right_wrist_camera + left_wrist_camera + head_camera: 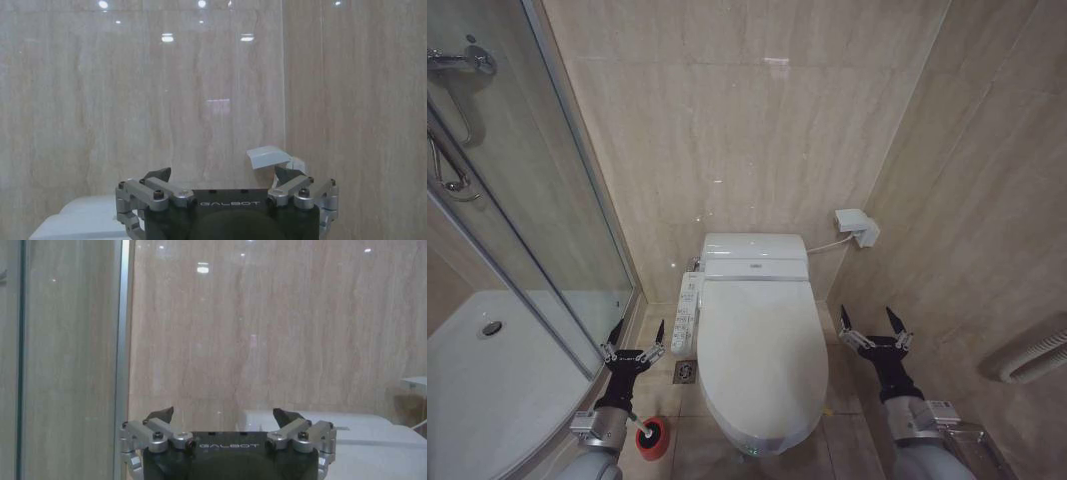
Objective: Open the toilet lid, clean the toilet bowl with a toilet brush, close the toilet lid, and flush.
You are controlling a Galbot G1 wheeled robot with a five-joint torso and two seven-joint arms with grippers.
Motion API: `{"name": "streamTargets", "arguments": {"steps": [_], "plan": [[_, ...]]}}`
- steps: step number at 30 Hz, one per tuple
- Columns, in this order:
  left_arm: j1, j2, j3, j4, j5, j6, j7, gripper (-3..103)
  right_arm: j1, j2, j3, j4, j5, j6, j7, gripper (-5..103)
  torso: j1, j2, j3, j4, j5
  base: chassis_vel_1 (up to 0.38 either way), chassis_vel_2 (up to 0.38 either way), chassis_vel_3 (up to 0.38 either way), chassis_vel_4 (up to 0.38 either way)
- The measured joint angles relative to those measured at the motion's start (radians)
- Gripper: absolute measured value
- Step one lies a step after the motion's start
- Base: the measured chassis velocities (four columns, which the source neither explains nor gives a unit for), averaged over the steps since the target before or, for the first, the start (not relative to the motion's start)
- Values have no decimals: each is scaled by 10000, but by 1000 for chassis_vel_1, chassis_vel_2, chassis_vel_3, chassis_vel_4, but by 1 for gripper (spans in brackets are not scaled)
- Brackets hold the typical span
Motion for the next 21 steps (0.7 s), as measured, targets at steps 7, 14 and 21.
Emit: {"name": "streamTargets", "arguments": {"steps": [7, 14, 21], "plan": [[0, 0, 0, 0, 0, 0, 0, 100, 0, 0, 0, 0, 0, 0, 0, 100, 0, 0, 0, 0, 0, 0, 0, 0, 0], [0, 0, 0, 0, 0, 0, 0, 100, 0, 0, 0, 0, 0, 0, 0, 100, 0, 0, 0, 0, 0, 0, 0, 0, 0], [0, 0, 0, 0, 0, 0, 0, 100, 0, 0, 0, 0, 0, 0, 0, 100, 0, 0, 0, 0, 0, 0, 0, 0, 0]]}}
